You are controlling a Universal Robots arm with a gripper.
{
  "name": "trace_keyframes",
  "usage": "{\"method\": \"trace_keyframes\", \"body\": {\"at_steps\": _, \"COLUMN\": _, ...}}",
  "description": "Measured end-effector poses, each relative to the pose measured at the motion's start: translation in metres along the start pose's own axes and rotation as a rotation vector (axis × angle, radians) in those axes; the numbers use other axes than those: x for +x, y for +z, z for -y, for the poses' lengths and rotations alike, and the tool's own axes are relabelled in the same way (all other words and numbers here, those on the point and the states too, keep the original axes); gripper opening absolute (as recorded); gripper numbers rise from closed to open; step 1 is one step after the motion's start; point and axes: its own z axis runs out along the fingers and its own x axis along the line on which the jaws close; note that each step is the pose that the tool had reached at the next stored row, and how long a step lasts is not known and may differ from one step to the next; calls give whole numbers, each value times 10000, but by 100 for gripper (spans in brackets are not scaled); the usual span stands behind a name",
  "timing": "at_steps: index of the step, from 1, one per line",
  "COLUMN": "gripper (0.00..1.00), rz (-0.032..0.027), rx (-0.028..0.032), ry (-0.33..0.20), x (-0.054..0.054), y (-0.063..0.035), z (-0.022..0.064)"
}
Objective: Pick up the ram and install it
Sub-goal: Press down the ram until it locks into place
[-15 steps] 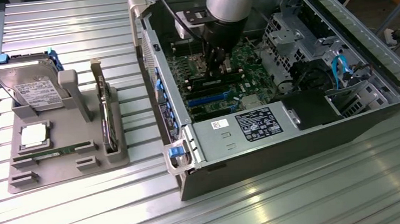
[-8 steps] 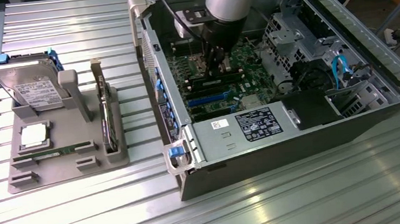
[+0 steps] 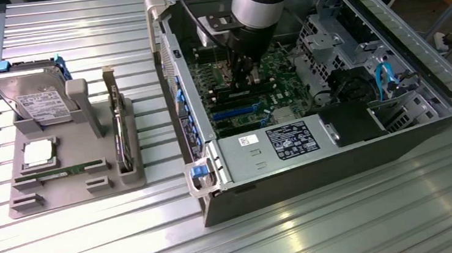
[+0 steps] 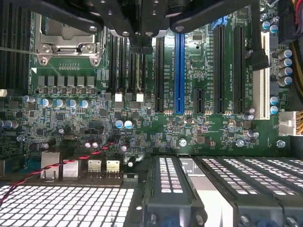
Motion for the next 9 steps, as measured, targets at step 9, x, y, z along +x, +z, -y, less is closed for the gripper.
{"method": "trace_keyframes", "body": {"at_steps": 9, "gripper": 11, "rz": 0, "rx": 0, "ry": 0, "x": 0, "y": 6, "z": 0}}
